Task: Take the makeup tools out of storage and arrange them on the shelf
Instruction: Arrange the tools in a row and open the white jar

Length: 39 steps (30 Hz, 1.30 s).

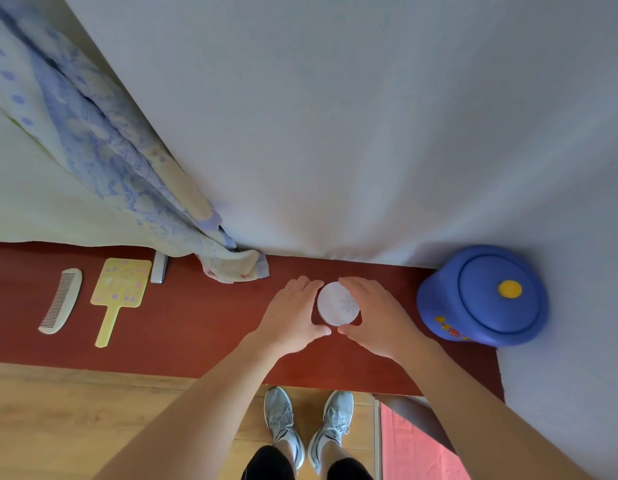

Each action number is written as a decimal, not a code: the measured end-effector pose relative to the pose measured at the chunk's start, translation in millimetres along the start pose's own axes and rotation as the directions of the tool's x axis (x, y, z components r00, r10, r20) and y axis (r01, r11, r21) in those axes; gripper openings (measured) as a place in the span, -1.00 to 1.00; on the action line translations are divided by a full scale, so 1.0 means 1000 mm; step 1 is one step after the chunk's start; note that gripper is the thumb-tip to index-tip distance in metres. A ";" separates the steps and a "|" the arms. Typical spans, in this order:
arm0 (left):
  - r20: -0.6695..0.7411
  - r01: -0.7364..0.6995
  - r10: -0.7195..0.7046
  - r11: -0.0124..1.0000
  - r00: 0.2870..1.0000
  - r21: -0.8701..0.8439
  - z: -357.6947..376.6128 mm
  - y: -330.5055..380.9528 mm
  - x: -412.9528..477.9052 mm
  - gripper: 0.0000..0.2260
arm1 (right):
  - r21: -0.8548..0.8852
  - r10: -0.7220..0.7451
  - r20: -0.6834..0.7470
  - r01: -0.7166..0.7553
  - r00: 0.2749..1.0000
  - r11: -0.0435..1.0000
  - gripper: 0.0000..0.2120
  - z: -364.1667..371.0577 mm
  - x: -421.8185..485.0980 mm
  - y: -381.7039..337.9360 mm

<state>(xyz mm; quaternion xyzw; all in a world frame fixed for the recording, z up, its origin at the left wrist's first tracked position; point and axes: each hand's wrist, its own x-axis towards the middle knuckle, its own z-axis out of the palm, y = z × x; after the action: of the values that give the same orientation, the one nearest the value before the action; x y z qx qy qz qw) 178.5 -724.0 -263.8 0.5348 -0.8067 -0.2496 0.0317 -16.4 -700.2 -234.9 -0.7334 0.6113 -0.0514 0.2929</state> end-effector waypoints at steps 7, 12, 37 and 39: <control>-0.056 -0.017 0.017 1.000 0.998 -0.006 0.006 -0.003 0.003 -0.35 | 0.011 -0.016 -0.015 0.016 1.000 1.000 -0.22 0.003 0.001 0.004; -0.074 -0.018 0.017 1.000 0.997 -0.014 0.009 -0.005 0.003 -0.37 | 0.006 -0.031 -0.037 0.031 0.999 0.999 -0.23 0.005 0.002 0.004; -0.101 0.000 -0.006 0.998 0.995 -0.059 0.013 -0.007 0.004 -0.35 | 0.136 0.052 -0.031 -0.047 0.998 0.990 -0.17 0.008 0.005 0.009; -0.091 0.005 -0.011 0.998 0.996 -0.067 0.011 -0.006 0.005 -0.35 | 0.144 0.055 -0.027 -0.051 0.998 0.988 -0.18 0.007 0.005 0.010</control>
<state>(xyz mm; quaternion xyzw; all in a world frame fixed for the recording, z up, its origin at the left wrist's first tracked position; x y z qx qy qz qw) 178.5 -725.8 -277.4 0.5477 -0.7934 -0.2517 0.0854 -20.6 -703.5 -247.1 -0.6930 0.6296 -0.0988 0.3369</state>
